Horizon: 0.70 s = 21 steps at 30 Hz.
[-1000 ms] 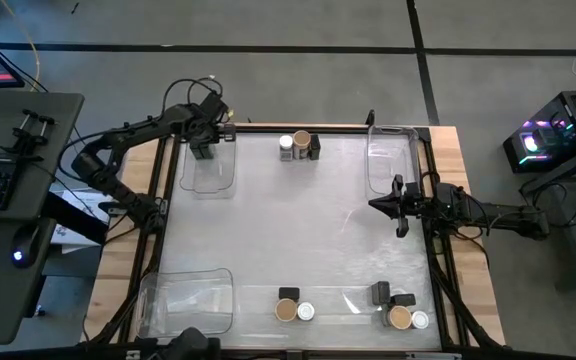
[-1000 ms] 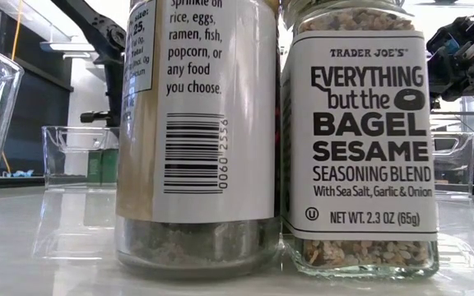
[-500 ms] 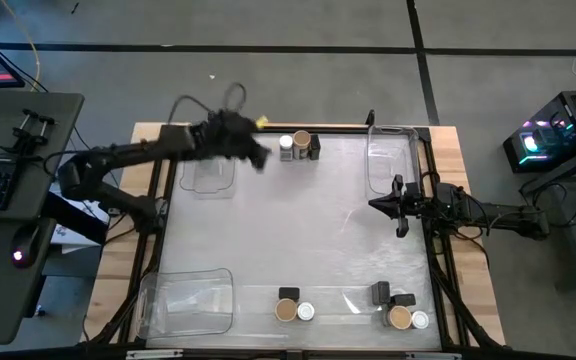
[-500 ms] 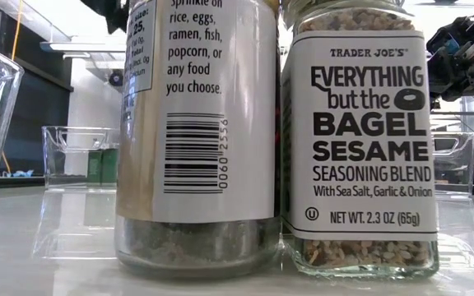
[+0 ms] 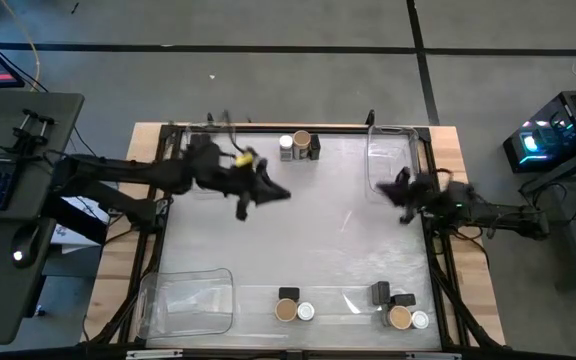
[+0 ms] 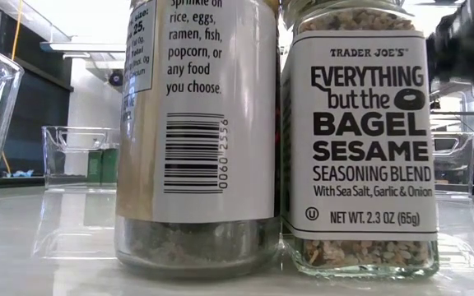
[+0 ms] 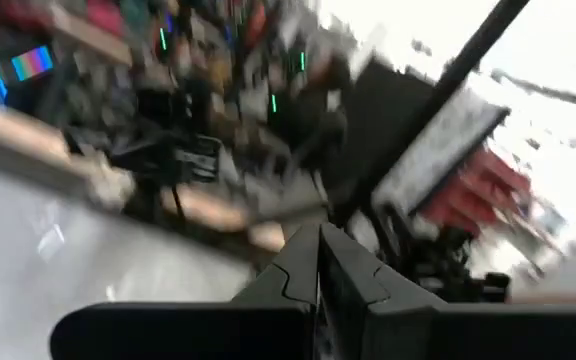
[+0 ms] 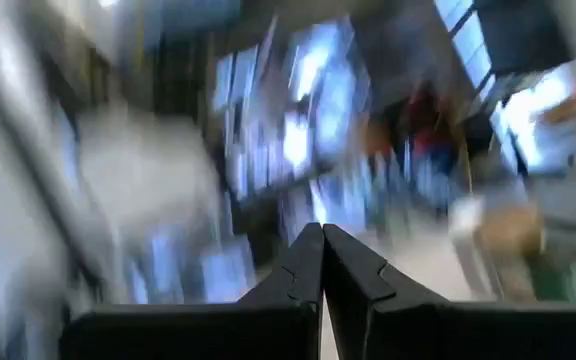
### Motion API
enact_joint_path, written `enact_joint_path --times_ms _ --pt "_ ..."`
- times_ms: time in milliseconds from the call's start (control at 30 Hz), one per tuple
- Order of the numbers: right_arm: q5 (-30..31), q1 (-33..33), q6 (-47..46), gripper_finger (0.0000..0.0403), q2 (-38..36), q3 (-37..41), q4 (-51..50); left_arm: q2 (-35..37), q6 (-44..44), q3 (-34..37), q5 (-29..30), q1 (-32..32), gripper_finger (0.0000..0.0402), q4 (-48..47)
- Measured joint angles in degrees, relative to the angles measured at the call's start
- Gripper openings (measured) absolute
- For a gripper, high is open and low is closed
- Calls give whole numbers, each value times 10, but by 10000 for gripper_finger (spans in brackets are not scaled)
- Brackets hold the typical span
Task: Sort spices by type
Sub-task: Put the black seasoning can into the top left transparent bin
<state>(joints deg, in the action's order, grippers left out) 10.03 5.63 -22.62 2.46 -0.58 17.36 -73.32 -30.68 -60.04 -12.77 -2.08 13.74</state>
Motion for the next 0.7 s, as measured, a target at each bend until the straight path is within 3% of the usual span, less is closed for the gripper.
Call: enact_joint_path --times_ms 100,167,267,367,500,700 --pt "136 1 -109 0 10 0 144 38 3 0 40 -29 0 -9" --pt "136 2 -123 0 34 -9 164 61 8 -1 63 -49 0 -28" --pt "72 11 -169 0 118 -67 89 84 34 -1 91 -76 0 -44" --pt "36 36 -173 0 257 -153 23 93 38 -1 108 -105 0 -37" --pt "-9 123 -170 0 456 -301 -90 98 33 -1 91 -133 0 -28" --pt "-263 265 -119 0 748 -496 -202 122 44 -1 4 -140 0 -106"
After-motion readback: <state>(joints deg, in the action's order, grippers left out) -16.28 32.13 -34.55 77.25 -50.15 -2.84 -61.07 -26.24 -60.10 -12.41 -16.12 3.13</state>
